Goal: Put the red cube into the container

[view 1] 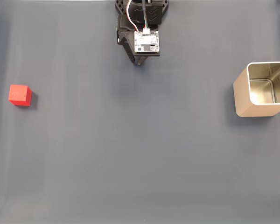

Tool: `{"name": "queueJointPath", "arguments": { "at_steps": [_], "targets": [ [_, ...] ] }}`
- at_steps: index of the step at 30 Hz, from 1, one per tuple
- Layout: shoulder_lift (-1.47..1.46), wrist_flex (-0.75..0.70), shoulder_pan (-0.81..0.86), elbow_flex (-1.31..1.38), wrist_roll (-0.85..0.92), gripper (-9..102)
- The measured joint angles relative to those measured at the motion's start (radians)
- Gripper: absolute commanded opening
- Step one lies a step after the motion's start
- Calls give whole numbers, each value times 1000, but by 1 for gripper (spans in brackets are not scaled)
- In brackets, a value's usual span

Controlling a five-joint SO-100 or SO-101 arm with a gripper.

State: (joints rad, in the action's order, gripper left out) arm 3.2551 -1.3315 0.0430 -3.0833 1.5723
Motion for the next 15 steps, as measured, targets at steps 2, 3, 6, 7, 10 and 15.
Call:
{"name": "queueJointPath", "arguments": {
  "at_steps": [2,3,6,7,10,15],
  "targets": [
    [0,64,0,0,-5,0],
    [0,107,0,0,-15,0],
    [-52,247,18,0,-21,0],
    [-84,293,26,3,-25,0],
    [-193,379,43,49,-2,0],
    [-397,402,48,192,32,0]
  ]
}}
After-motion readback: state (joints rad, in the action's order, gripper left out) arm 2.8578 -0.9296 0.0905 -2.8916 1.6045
